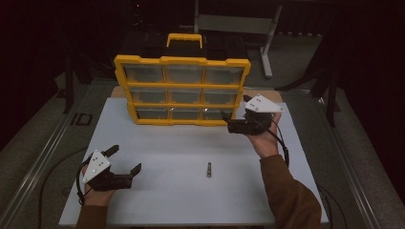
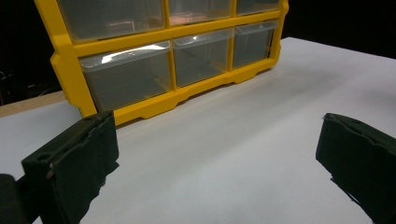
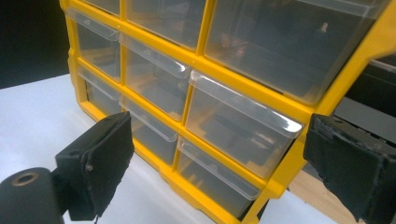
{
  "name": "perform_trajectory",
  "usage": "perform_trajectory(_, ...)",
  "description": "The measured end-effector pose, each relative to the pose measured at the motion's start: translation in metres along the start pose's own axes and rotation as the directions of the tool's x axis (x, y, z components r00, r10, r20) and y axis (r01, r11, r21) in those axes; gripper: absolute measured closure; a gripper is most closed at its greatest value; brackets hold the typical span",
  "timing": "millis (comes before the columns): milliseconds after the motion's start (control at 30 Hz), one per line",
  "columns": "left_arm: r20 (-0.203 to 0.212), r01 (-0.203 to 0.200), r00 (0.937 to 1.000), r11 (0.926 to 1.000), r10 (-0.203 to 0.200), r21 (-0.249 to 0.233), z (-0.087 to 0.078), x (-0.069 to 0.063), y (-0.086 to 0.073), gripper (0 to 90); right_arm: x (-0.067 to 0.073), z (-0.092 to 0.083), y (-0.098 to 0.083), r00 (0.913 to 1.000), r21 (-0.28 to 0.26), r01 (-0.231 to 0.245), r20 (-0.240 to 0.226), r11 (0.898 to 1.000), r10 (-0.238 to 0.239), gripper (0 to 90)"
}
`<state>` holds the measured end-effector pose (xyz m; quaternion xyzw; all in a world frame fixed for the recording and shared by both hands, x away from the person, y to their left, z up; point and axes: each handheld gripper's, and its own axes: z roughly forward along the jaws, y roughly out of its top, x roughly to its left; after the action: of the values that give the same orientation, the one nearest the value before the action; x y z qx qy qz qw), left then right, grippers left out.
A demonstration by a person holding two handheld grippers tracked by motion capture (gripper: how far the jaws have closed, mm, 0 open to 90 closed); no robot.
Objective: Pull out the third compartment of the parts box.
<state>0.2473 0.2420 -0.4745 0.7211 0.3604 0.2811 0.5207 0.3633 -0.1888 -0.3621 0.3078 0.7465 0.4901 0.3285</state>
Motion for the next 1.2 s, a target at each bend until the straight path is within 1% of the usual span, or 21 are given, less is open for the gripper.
perform_trajectory(100,0.0,0.0,1.0,1.0,0.0,0.0,0.0,0.0,0.0,0.0,0.002,0.004,0.003,0.9999,0.001,0.016,0.002,1.0,-0.016,8.1)
perform_trajectory(267,0.001,-0.001,1.0,1.0,0.001,-0.001,0.0,0.0,0.0,0.0,0.003,0.011,0.007,0.9997,0.007,0.025,-0.002,1.0,-0.025,8.1)
perform_trajectory(500,0.001,-0.001,1.0,1.0,0.001,0.0,0.0,0.0,0.0,0.0,0.002,0.02,0.011,0.9992,0.02,0.039,0.005,0.999,-0.039,8.2)
perform_trajectory(567,0.0,-0.001,1.0,1.0,0.001,0.001,0.0,0.0,0.0,0.0,0.001,0.021,0.012,0.9986,0.022,0.052,0.011,0.998,-0.052,8.2)
perform_trajectory(767,0.0,-0.001,1.0,1.0,0.001,0.001,0.0,0.0,0.0,0.0,-0.005,0.023,0.019,0.9981,0.026,0.055,0.028,0.998,-0.056,8.2)
perform_trajectory(867,0.001,-0.001,1.0,1.0,0.001,-0.001,-0.001,0.0,0.0,0.0,-0.008,0.025,0.023,0.9968,0.039,0.062,0.048,0.997,-0.064,8.3)
perform_trajectory(933,0.001,-0.001,1.0,1.0,0.001,0.0,0.0,0.001,0.0,0.0,-0.009,0.026,0.025,0.9963,0.043,0.067,0.052,0.997,-0.069,8.3)
perform_trajectory(1100,-0.002,0.001,1.0,1.0,-0.001,-0.002,-0.001,0.001,0.0,0.0,-0.01,0.029,0.03,0.9929,0.054,0.098,0.062,0.994,-0.102,8.3)
perform_trajectory(1200,-0.001,0.001,1.0,1.0,-0.001,-0.001,-0.001,0.001,0.0,0.0,-0.01,0.03,0.032,0.9913,0.059,0.109,0.067,0.992,-0.113,8.3)
